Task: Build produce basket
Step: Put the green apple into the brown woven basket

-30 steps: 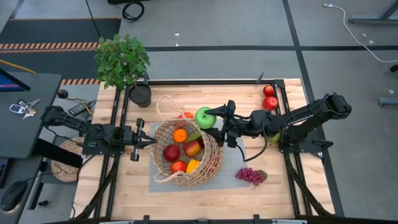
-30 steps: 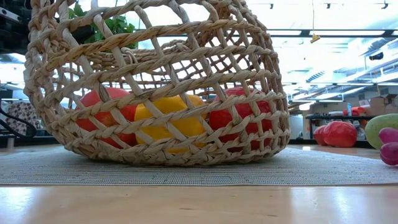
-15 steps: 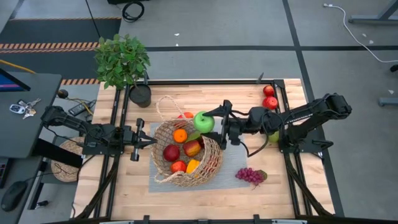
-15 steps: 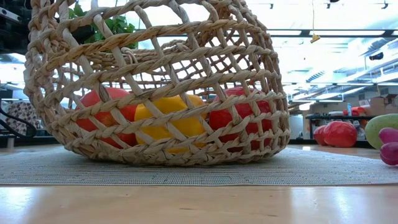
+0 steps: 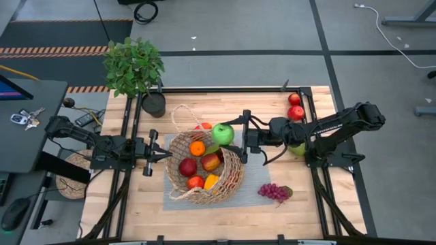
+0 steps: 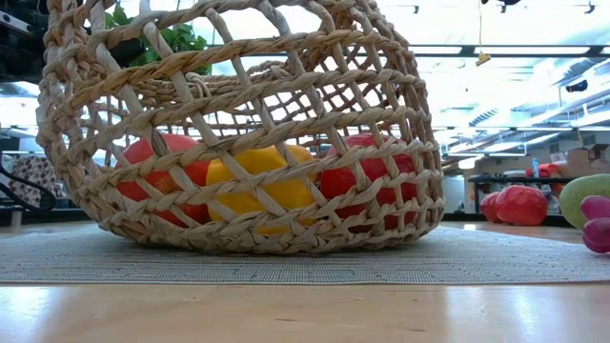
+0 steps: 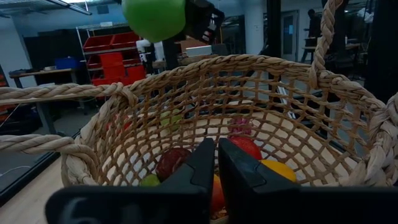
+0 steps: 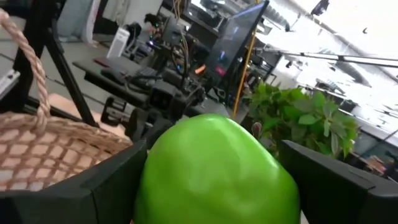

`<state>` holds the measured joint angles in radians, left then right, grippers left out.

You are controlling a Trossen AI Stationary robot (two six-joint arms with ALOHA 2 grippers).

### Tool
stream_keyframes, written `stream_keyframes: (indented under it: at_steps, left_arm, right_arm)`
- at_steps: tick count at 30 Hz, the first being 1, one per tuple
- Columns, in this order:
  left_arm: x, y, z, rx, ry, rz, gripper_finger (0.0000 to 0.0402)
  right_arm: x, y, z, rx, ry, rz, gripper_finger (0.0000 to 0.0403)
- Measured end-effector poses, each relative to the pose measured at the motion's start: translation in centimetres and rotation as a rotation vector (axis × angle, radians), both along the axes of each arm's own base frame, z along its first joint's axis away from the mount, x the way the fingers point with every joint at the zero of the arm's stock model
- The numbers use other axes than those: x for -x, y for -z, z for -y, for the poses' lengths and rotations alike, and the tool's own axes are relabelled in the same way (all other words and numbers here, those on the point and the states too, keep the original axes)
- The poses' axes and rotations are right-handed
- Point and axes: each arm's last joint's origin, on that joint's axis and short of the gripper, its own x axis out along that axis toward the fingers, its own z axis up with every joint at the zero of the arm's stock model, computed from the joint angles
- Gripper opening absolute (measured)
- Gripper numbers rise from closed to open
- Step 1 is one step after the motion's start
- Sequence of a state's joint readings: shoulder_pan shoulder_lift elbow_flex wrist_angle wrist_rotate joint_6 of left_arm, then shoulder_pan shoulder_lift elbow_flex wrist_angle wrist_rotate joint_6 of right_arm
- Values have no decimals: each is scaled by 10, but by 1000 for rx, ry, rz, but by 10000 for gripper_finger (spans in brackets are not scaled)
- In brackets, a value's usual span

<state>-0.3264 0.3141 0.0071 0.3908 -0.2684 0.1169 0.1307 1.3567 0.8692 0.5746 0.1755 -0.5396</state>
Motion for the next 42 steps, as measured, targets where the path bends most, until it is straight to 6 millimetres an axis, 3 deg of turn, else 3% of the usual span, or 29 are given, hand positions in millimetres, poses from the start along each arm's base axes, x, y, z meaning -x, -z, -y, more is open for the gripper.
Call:
stream_keyframes:
  at_steps: [4, 8, 17, 24, 42]
  left_arm:
    - [0, 0, 0, 1, 0, 1, 35]
    - [0, 0, 0, 0, 0, 1, 34]
    - [0, 0, 0, 0, 0, 0, 30]
    - [0, 0, 0, 0, 0, 0, 35]
    - [0, 0, 0, 0, 0, 1, 33]
  right_arm:
    - [0, 2, 2, 9, 76, -27, 360]
    - [-1, -5, 8, -59, 281, -44, 360]
    - [-2, -8, 48, -350, 562, -169, 360]
    - [-2, -6, 60, -393, 490, -199, 361]
    - [-5, -16, 59, -382, 391, -121, 361]
